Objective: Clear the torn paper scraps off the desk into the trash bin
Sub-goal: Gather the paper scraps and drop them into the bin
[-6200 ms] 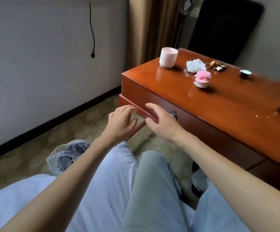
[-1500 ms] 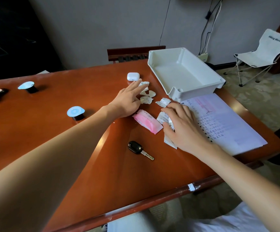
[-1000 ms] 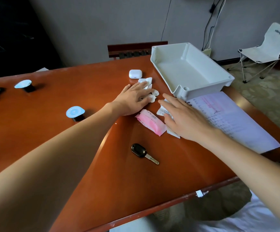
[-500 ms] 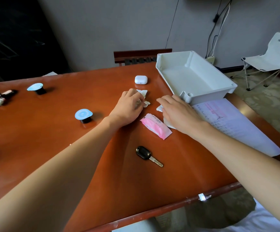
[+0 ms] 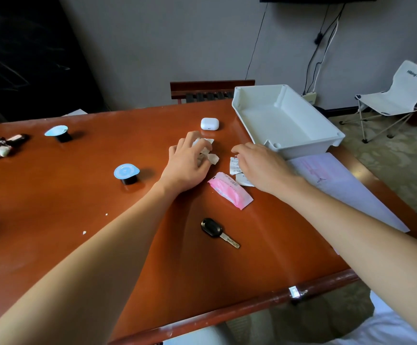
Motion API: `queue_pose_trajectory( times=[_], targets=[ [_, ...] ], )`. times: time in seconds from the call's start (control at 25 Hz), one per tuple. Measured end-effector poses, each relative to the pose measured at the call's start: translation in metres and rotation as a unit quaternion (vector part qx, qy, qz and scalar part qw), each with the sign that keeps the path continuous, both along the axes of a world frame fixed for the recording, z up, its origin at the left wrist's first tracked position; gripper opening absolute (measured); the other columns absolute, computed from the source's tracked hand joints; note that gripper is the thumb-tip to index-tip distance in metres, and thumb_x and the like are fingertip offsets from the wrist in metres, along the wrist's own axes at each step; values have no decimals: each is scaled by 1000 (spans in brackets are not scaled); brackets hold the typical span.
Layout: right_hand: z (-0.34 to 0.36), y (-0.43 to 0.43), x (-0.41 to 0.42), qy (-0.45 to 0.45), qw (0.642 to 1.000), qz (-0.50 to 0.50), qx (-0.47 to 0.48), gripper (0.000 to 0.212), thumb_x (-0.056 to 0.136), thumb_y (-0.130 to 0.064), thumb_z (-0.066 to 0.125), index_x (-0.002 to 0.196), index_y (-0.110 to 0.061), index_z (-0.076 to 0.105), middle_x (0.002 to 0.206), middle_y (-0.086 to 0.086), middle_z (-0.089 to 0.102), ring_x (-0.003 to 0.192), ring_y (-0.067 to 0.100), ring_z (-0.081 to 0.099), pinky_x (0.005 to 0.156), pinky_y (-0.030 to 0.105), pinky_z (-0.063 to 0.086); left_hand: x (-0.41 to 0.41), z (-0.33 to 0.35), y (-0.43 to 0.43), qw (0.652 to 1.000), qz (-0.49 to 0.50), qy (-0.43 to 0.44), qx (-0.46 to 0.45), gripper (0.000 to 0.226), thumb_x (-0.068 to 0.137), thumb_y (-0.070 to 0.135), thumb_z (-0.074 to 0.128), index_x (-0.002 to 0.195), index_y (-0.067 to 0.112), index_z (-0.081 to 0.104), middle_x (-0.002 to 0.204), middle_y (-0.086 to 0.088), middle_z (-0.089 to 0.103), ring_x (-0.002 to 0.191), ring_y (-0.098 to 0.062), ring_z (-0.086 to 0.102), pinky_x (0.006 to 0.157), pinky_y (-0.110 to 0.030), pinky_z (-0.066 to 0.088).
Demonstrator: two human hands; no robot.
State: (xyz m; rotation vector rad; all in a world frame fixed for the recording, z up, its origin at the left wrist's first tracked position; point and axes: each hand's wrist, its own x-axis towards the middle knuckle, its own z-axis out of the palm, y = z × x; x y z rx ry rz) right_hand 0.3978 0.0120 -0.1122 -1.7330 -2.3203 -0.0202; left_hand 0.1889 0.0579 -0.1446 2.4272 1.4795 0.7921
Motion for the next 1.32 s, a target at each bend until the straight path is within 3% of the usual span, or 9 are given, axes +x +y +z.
queue_pose_trajectory(
  times=[0.12,0.2,0.32,0.4,0.6,0.88,1.12,1.32],
  targets=[
    [-2,-9,9,45,999,4,-9,37,104,-22,35,137,-17,50,134,5,56,121,25,52,97,44,47,0,-1,1,999,-14,34,-5,41,97,33,41,137,38,50,154,5,28,138,-22,27,112,-45,20],
    [-5,-17,13,63,996,30,-52,39,104,-24,36,142,-21,46,141,0,50,130,19,44,107,40,40,1,-3,3,998,-26,59,-22,41,100,40,36,138,39,51,158,7,28,145,-20,19,115,-45,15],
    [-12,-25,15,40,995,57,-76,40,104,-29,38,143,-27,46,146,-7,42,135,13,33,114,34,26,2,-5,4,996,-25,82,-18,40,101,46,35,134,37,56,149,9,42,142,-16,28,113,-40,15],
    [-18,-25,16,39,997,53,-47,36,103,-31,43,138,-27,51,140,-7,44,132,13,34,112,34,26,2,-4,3,997,-14,79,-9,38,100,47,40,132,35,57,140,8,47,134,-20,34,110,-40,19],
    [-30,-25,13,101,994,21,26,24,98,-28,56,119,-17,63,114,-3,52,111,13,44,96,30,41,2,-1,2,996,13,86,-10,31,98,50,42,121,34,57,121,4,46,111,-23,38,99,-42,29],
    [-34,-27,8,163,986,-10,45,19,94,-26,64,106,-12,69,108,2,60,93,15,58,76,23,44,1,3,-3,1000,-6,28,3,14,99,28,48,105,25,60,105,2,53,87,-23,52,79,-39,44],
    [-35,-29,5,108,990,-41,76,21,97,-31,56,103,-14,66,100,-1,56,88,17,55,68,30,48,3,3,-8,1000,14,28,0,13,96,16,47,94,25,57,97,4,53,77,-27,58,67,-43,52],
    [-30,-32,4,85,992,-50,76,22,97,-38,54,100,-18,63,103,0,57,94,19,55,69,35,52,2,5,-12,999,34,11,26,10,99,19,46,95,20,56,96,0,62,78,-29,57,63,-37,45]
  ],
)
